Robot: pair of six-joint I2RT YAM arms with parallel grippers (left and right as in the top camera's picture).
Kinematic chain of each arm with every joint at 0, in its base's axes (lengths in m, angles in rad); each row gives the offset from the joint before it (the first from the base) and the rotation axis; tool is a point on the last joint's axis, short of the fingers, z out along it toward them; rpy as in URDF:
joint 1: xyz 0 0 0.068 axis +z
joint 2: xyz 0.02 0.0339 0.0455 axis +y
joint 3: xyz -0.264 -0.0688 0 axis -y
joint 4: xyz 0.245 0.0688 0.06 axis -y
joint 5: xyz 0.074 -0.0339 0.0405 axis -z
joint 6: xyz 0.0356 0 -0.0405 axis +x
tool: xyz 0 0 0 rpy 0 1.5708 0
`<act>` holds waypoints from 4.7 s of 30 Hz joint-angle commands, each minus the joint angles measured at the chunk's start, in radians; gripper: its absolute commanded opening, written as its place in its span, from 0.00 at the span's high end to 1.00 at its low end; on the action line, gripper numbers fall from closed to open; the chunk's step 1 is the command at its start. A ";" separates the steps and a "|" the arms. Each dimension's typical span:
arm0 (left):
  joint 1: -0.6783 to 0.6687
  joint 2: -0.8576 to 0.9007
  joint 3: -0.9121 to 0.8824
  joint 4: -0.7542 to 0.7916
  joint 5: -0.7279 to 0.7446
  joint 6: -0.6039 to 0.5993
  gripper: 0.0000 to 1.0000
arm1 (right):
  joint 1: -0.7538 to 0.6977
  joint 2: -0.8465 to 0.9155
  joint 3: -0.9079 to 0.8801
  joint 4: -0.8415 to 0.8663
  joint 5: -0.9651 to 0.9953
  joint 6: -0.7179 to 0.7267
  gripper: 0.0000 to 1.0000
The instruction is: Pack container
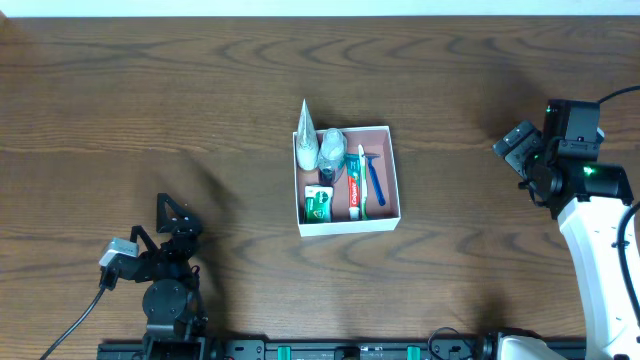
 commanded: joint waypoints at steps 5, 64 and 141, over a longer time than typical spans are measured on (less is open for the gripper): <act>0.004 -0.006 -0.023 -0.029 -0.009 0.013 0.02 | -0.006 -0.013 0.003 -0.001 0.007 -0.009 0.01; 0.004 0.257 -0.023 0.143 0.475 0.923 0.02 | -0.006 -0.009 0.003 0.000 0.007 -0.009 0.01; -0.027 -0.005 -0.023 -0.058 0.472 0.923 0.02 | 0.164 -0.946 -0.505 0.601 -0.031 -0.441 0.01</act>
